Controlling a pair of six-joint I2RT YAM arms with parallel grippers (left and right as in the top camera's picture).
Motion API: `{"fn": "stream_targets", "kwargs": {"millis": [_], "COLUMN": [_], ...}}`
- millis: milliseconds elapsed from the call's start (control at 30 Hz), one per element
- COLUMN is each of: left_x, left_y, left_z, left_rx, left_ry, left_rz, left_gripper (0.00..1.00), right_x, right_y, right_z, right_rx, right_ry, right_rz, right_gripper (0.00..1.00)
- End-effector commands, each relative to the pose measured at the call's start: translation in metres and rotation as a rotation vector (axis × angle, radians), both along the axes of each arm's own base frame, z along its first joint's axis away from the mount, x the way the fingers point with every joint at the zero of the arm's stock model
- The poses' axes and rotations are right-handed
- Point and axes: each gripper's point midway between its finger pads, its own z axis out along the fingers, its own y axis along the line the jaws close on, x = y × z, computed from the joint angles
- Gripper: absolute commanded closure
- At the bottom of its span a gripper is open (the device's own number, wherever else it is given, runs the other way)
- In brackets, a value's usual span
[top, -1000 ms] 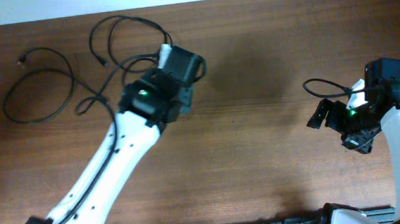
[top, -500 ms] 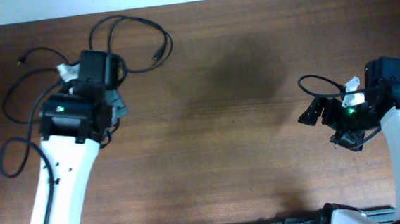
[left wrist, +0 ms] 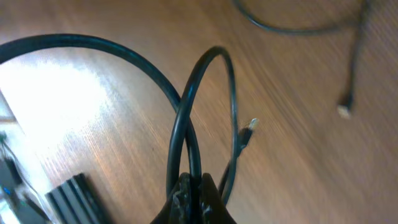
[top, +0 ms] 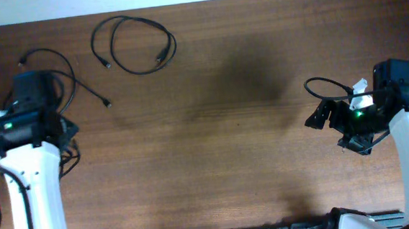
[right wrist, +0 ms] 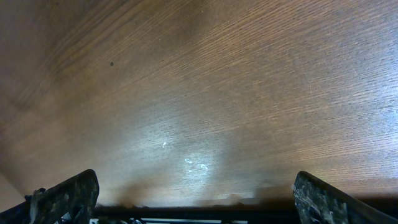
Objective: Untangle cables
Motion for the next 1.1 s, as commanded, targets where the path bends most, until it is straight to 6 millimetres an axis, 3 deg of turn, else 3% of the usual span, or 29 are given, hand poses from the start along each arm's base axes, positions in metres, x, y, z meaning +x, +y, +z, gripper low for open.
{"fn": "stream_targets", "kwargs": {"millis": [0,167,267,367,500,667,700,733,767,800,833,967,1067], "left_x": [-0.014,-0.024,-0.023,-0.007,0.006,0.029,0.031,0.031,0.031,0.030,0.029,0.025,0.029], "left_y": [0.035,0.070,0.098,0.120,0.153,0.161,0.161,0.161,0.161,0.162,0.161,0.164,0.158], "left_z": [-0.019,-0.067,-0.083,-0.085,-0.073,-0.088,-0.096,-0.106,-0.113,-0.117,-0.120,-0.117,-0.103], "left_rx": [0.011,-0.051,-0.042,-0.072,-0.018,-0.090,-0.128,-0.160,-0.169,-0.169,-0.171,-0.110,-0.124], "left_ry": [-0.046,-0.162,-0.295,-0.468,-0.622,-0.707,-0.724,-0.733,-0.723,-0.712,-0.699,-0.641,-0.673], "left_rz": [0.179,0.394,0.502,0.516,0.531,0.565,0.609,0.675,0.696,0.700,0.705,0.617,0.573], "left_gripper": [1.00,1.00,1.00,1.00,1.00,1.00,0.97,0.76,0.36,0.07,0.01,0.01,0.01], "right_x": [-0.002,-0.002,-0.002,-0.002,-0.002,-0.001,-0.001,-0.001,-0.002,-0.003,-0.003,-0.002,-0.002], "right_y": [-0.003,-0.003,-0.003,-0.003,-0.003,-0.002,-0.002,-0.002,-0.002,-0.002,-0.002,-0.002,-0.002], "right_z": [-0.002,-0.002,-0.002,-0.002,-0.002,-0.002,-0.002,-0.002,-0.002,-0.002,-0.002,-0.002,-0.002], "right_rx": [-0.012,-0.012,-0.012,-0.012,-0.011,-0.008,-0.009,-0.008,-0.006,-0.006,-0.005,-0.007,-0.007], "right_ry": [0.005,0.005,0.005,0.005,0.008,0.002,0.003,0.006,0.010,0.012,0.014,0.007,0.007], "right_rz": [0.007,0.007,0.007,0.007,0.001,-0.001,0.000,0.000,0.000,0.000,0.000,0.000,0.000], "right_gripper": [0.01,0.01,0.01,0.01,0.01,0.01,0.01,0.01,0.01,0.01,0.01,0.01,0.01]}}
